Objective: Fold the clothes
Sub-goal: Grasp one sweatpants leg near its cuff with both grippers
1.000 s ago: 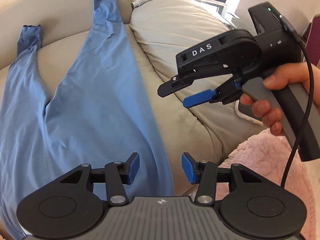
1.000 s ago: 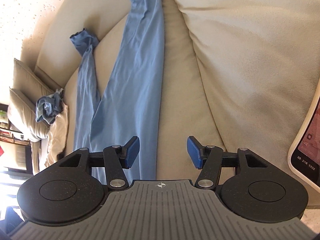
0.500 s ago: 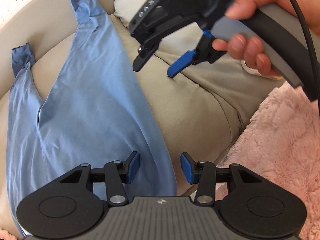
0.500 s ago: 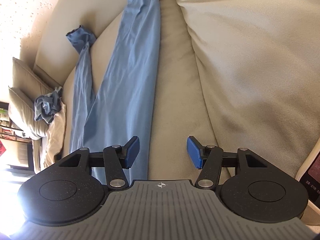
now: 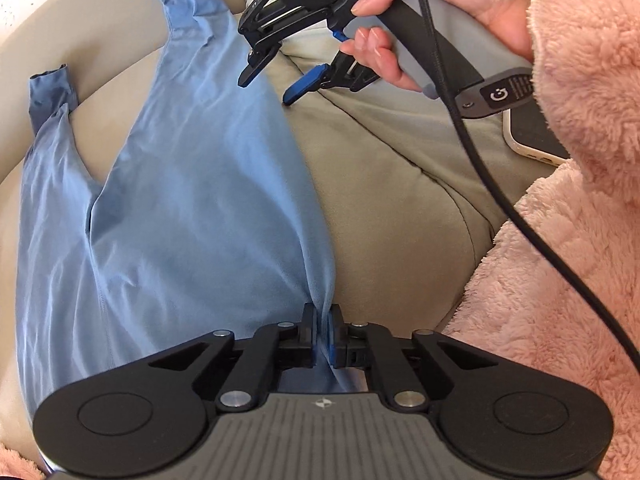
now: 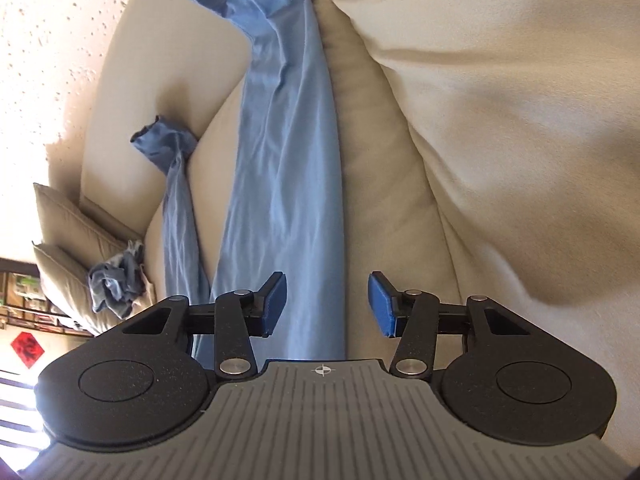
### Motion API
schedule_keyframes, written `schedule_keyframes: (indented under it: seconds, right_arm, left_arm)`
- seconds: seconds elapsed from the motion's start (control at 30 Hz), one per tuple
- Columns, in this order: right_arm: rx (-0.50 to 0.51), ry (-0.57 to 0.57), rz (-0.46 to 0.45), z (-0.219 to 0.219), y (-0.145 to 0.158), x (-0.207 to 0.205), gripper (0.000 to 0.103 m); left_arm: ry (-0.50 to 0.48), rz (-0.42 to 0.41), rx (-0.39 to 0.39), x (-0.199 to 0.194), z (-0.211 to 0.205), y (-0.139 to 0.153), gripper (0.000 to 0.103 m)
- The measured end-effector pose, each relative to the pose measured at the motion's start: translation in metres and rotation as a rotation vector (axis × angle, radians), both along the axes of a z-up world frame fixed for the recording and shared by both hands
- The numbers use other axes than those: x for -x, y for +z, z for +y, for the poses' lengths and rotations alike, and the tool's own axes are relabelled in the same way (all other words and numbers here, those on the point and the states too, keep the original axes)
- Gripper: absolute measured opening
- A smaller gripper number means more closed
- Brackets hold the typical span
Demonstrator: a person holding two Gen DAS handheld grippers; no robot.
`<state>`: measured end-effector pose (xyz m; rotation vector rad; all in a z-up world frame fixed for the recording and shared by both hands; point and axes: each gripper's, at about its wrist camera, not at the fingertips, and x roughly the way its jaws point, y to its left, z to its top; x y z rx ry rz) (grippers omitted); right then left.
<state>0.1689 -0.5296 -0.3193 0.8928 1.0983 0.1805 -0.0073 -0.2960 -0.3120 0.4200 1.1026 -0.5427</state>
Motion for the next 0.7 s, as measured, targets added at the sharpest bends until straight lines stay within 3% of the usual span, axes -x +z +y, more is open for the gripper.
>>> schedule_keyframes:
  seconds: [0.03,0.17,0.3,0.4,0.5,0.7]
  right_arm:
    - [0.017,0.03,0.004,0.006,0.002,-0.003,0.037]
    - [0.101,0.134,-0.002,0.027,0.013,-0.001,0.03]
    - [0.167,0.194,0.014,0.048,0.023,0.012,0.03]
    - [0.159,0.196,0.012,0.049,0.018,0.024,0.03]
    - [0.138,0.168,-0.006,0.046,0.013,0.034,0.005]
    - [0.158,0.162,-0.092,0.043,0.015,0.051,0.003]
  left_arm:
    - [0.011,0.003,0.011,-0.001,0.002,0.002,0.004]
    - [0.051,0.013,0.054,-0.007,0.013,0.007,0.004]
    - [0.083,0.024,0.085,-0.012,0.022,0.007,0.004]
    - [0.091,0.033,0.106,-0.014,0.025,0.007,0.004]
    - [0.094,0.042,0.114,-0.015,0.027,0.007,0.004]
    - [0.11,0.062,0.138,-0.018,0.031,0.01,0.004]
